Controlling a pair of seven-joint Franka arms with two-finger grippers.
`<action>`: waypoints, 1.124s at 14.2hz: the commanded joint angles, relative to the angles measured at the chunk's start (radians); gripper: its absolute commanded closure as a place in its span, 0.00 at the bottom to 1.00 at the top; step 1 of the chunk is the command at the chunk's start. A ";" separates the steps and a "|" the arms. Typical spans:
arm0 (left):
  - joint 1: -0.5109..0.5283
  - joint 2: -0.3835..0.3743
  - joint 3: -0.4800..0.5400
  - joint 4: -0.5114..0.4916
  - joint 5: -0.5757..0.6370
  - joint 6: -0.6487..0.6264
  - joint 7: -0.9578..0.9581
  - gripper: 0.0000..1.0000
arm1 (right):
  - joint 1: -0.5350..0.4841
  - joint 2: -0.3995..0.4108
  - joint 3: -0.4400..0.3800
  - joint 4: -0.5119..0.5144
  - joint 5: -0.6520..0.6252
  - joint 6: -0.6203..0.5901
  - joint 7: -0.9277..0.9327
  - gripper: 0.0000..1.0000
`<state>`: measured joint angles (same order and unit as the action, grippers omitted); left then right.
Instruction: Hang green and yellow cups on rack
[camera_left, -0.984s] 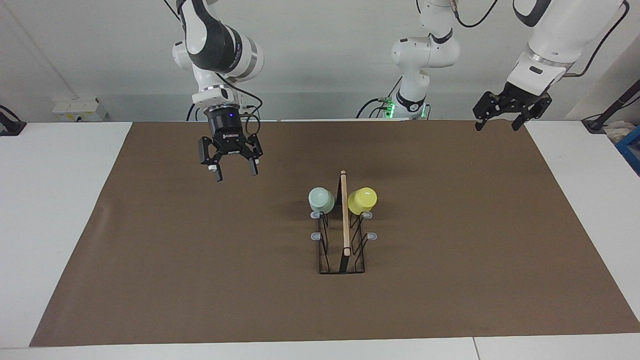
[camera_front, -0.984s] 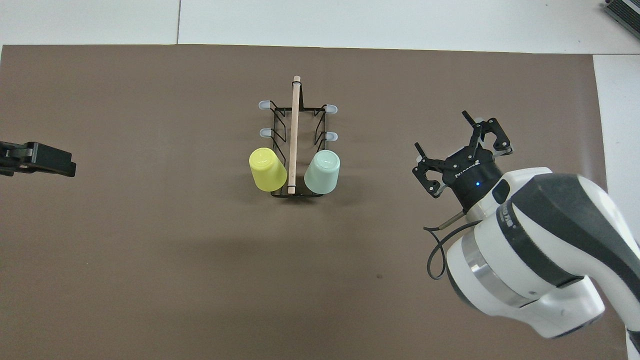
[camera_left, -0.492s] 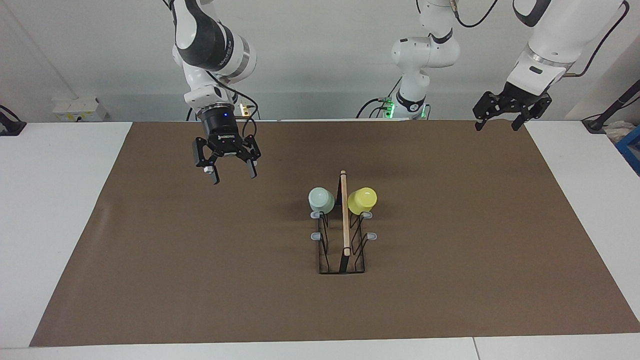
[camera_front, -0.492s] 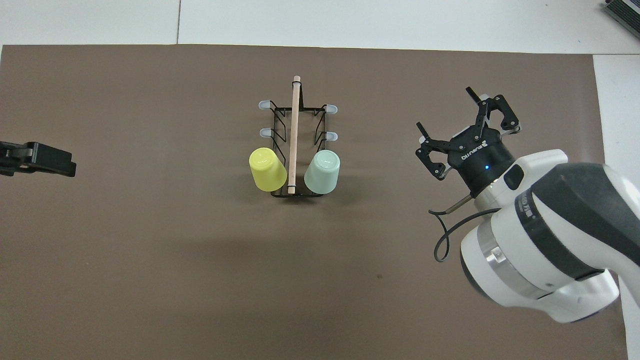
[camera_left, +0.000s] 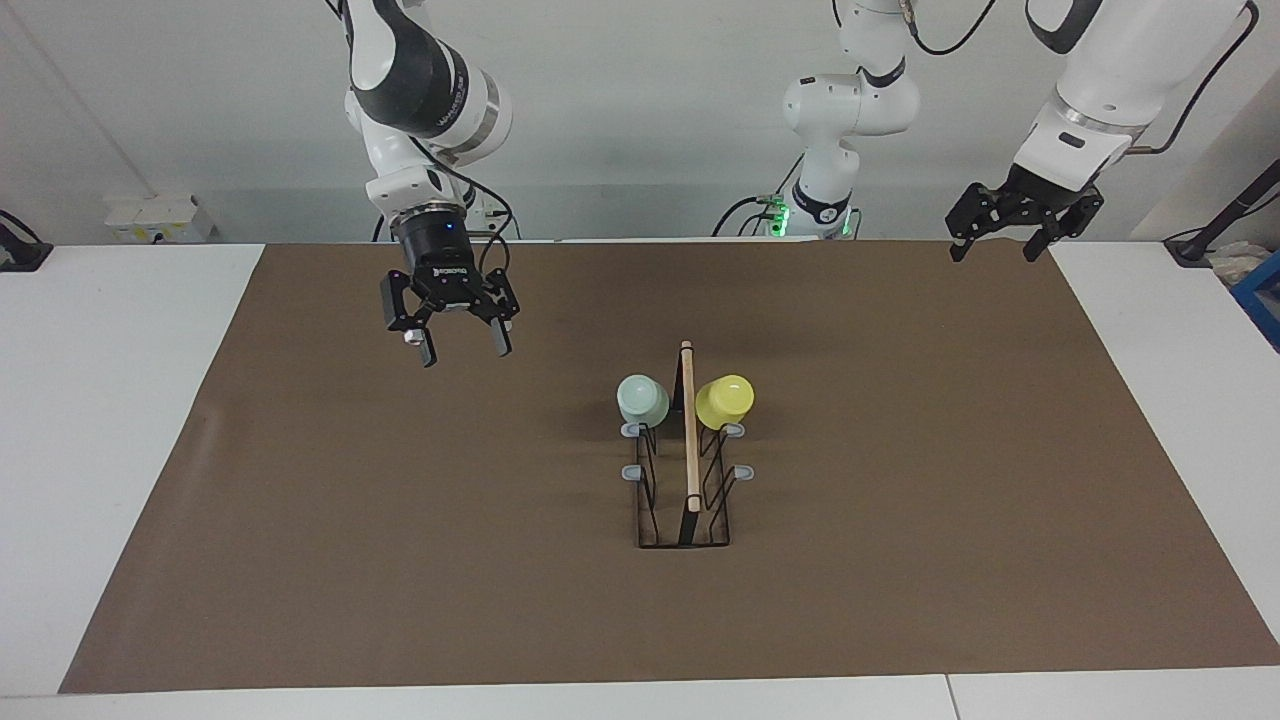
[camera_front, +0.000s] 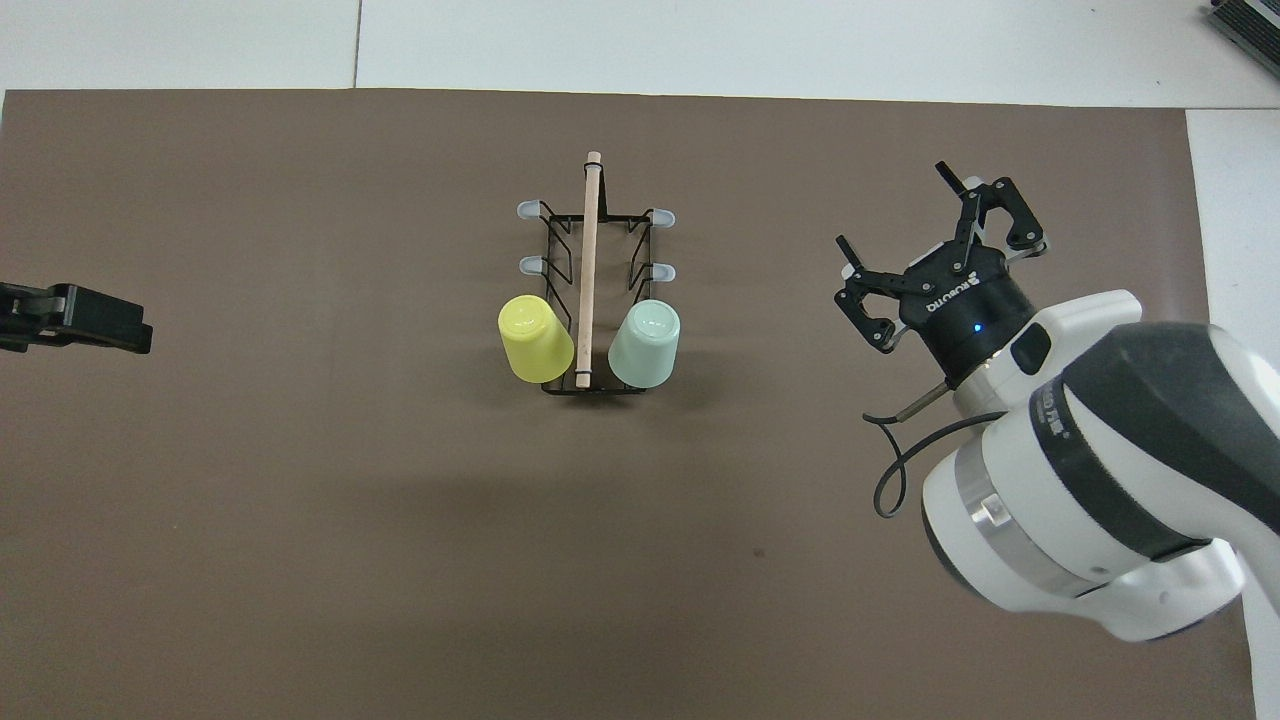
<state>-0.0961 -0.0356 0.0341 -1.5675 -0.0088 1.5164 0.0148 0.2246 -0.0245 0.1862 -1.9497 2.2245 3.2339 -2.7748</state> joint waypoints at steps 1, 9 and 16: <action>0.006 -0.006 -0.006 -0.008 0.017 -0.009 -0.012 0.00 | -0.024 0.018 0.007 0.022 0.029 -0.012 -0.198 0.00; 0.006 -0.006 -0.006 -0.009 0.017 -0.008 -0.012 0.00 | -0.031 0.020 0.006 0.022 0.014 -0.031 -0.187 0.00; 0.006 -0.006 -0.006 -0.009 0.017 -0.009 -0.012 0.00 | -0.025 0.029 0.006 0.025 -0.029 -0.028 -0.175 0.00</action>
<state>-0.0961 -0.0356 0.0341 -1.5677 -0.0088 1.5162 0.0148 0.2160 -0.0124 0.1874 -1.9487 2.1853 3.2205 -2.7749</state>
